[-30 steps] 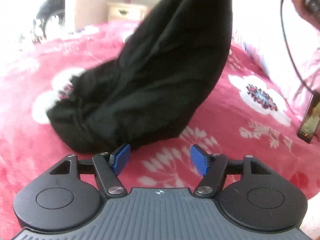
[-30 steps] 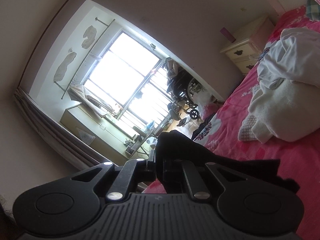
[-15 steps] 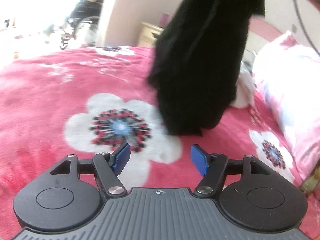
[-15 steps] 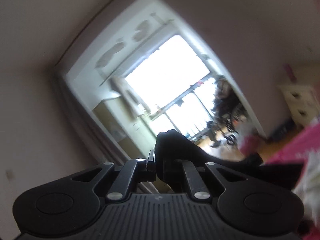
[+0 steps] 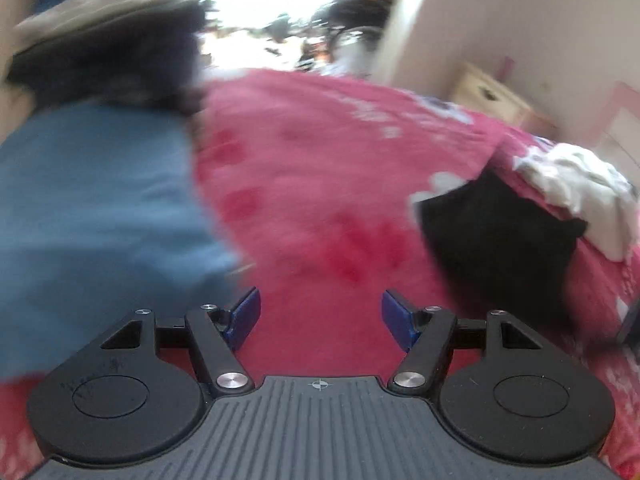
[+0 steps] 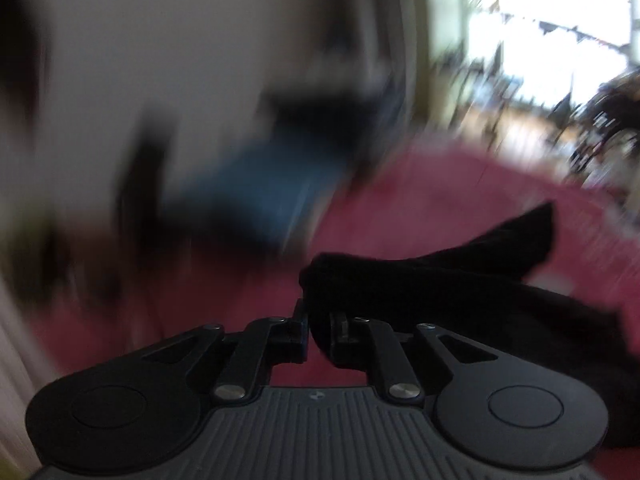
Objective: Fold clothes
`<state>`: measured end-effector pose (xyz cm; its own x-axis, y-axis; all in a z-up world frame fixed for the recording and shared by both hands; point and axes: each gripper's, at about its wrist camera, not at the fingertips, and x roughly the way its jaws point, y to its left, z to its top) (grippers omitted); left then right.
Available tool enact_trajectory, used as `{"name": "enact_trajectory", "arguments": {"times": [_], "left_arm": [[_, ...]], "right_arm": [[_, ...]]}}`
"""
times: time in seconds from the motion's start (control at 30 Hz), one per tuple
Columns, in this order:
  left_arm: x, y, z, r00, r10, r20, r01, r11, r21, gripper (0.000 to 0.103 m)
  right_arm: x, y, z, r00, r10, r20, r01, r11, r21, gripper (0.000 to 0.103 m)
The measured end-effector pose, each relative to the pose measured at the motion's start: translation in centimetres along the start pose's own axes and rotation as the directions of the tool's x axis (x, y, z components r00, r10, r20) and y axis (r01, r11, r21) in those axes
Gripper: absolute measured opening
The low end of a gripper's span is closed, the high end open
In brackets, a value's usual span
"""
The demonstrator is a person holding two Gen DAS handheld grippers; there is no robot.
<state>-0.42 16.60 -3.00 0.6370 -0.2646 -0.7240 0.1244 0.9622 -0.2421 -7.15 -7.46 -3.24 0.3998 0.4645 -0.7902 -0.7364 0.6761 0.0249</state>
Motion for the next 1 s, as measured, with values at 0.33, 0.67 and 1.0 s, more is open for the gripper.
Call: {"name": "enact_trajectory", "arguments": {"times": [0.33, 0.67, 1.0], "left_arm": [[2.2, -2.6, -1.4, 0.980, -0.180, -0.081, 0.179, 0.984, -0.011, 0.067], [5.7, -13.3, -2.4, 0.958, -0.238, -0.159, 0.283, 0.874, 0.396, 0.067], [10.1, -15.2, -1.6, 0.977, -0.120, -0.178, 0.182, 0.904, 0.388, 0.067]], "right_arm": [[0.0, -3.0, -3.7, 0.994, 0.056, -0.089, -0.036, 0.977, 0.209, 0.038], [-5.5, -27.5, -8.0, 0.896, -0.427, -0.121, 0.344, 0.499, 0.795, 0.042], [-2.3, -34.7, -8.2, 0.868, -0.465, -0.176, 0.399, 0.440, 0.805, 0.042]]}}
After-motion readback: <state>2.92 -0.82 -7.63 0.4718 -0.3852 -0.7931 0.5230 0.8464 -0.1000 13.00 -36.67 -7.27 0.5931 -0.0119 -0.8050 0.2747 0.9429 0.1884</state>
